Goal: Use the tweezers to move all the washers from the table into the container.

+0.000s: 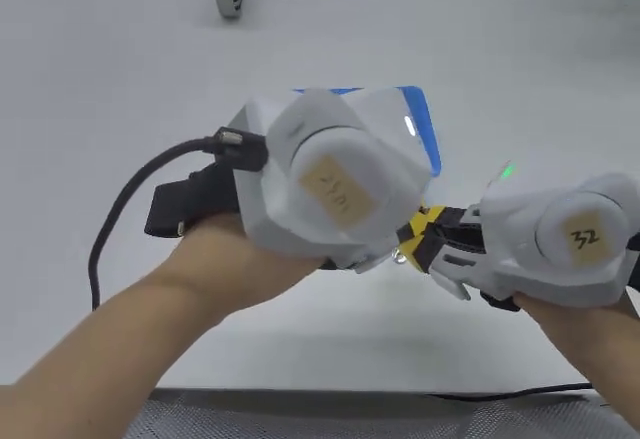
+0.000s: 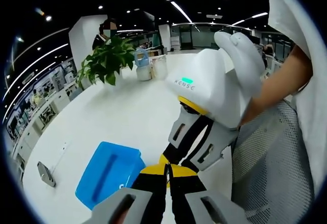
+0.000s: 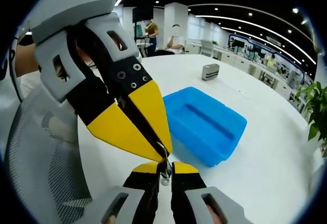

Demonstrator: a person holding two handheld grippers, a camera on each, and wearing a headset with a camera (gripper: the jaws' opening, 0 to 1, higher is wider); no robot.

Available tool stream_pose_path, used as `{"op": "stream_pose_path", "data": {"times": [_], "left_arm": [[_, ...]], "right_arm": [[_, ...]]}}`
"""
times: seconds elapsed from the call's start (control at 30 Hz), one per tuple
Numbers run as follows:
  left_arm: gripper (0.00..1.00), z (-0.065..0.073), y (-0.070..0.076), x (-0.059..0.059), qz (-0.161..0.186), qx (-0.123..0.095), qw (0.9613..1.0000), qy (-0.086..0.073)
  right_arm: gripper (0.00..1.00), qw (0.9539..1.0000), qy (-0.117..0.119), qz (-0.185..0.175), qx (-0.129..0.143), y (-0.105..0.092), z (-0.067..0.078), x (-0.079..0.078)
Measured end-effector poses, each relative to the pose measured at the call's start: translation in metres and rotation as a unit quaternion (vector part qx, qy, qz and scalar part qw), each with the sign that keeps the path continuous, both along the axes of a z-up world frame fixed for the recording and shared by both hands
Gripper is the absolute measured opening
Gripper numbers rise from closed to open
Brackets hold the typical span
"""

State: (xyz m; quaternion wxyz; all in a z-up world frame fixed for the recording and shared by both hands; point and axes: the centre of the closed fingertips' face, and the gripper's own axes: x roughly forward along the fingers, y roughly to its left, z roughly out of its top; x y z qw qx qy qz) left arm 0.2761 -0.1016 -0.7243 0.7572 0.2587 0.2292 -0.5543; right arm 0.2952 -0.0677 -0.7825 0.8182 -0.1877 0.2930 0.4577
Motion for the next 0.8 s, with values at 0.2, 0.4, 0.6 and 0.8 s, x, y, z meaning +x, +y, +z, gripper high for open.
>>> {"op": "stream_pose_path", "data": {"times": [0.2,0.4,0.6,0.8], "left_arm": [[0.00,0.011,0.004,0.000,-0.001,0.001,1.0000,-0.010],[0.00,0.031,0.007,0.004,0.006,-0.008,0.9997,-0.024],[0.00,0.061,0.011,0.018,0.022,-0.023,0.9975,-0.064],[0.00,0.073,0.016,0.038,0.050,-0.032,0.9944,-0.087]], "right_arm": [[0.04,0.9999,-0.014,0.008,-0.004,0.002,0.011,0.000],[0.04,0.9992,-0.038,0.015,-0.006,0.006,0.032,0.005],[0.04,0.9973,-0.072,0.015,0.003,0.012,0.062,0.023],[0.03,0.9947,-0.102,0.011,0.004,0.018,0.075,0.047]]}}
